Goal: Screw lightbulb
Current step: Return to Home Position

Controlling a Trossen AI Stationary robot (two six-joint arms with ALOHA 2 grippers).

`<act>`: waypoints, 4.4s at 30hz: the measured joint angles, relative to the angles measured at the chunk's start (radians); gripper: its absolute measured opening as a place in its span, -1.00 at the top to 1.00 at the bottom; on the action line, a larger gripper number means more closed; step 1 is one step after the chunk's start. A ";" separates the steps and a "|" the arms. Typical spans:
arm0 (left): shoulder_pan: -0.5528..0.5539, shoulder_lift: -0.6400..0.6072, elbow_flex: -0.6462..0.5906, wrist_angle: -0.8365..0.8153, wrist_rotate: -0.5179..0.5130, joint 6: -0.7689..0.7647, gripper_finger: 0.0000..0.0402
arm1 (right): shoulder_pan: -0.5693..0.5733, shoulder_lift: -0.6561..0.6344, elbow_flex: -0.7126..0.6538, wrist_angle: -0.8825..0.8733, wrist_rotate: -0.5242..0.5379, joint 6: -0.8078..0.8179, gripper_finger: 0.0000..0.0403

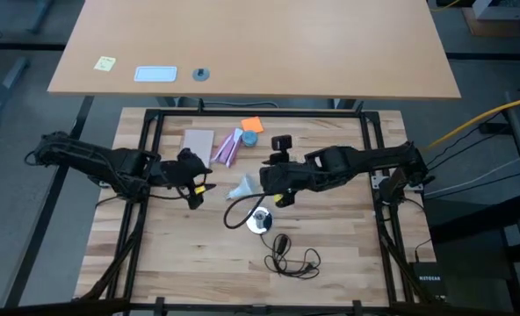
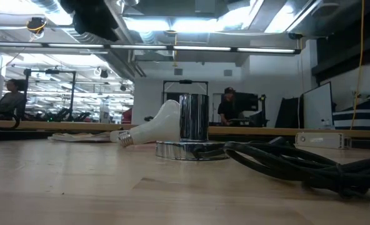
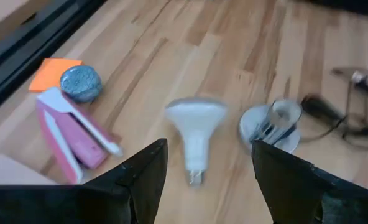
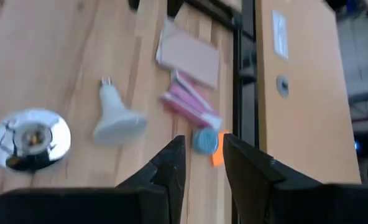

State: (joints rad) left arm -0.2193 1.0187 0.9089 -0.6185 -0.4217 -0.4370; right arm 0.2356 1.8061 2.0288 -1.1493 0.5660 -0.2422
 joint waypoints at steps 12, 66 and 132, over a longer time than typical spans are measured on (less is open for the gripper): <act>-0.053 -0.011 -0.078 0.106 0.096 0.395 -0.11 | 0.001 -0.001 0.028 0.074 -0.056 -0.132 0.44; -0.031 -0.068 -0.900 1.073 0.130 0.497 -0.11 | 0.433 -0.506 -1.133 0.384 0.742 0.792 0.44; -0.031 -0.304 -0.900 0.672 0.131 0.497 -0.11 | -0.158 -0.500 -2.019 1.835 -0.419 0.129 0.44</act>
State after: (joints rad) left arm -0.2504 0.7148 0.0090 0.0538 -0.2911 0.0599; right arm 0.0780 1.3066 0.0101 0.6858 0.1474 -0.1131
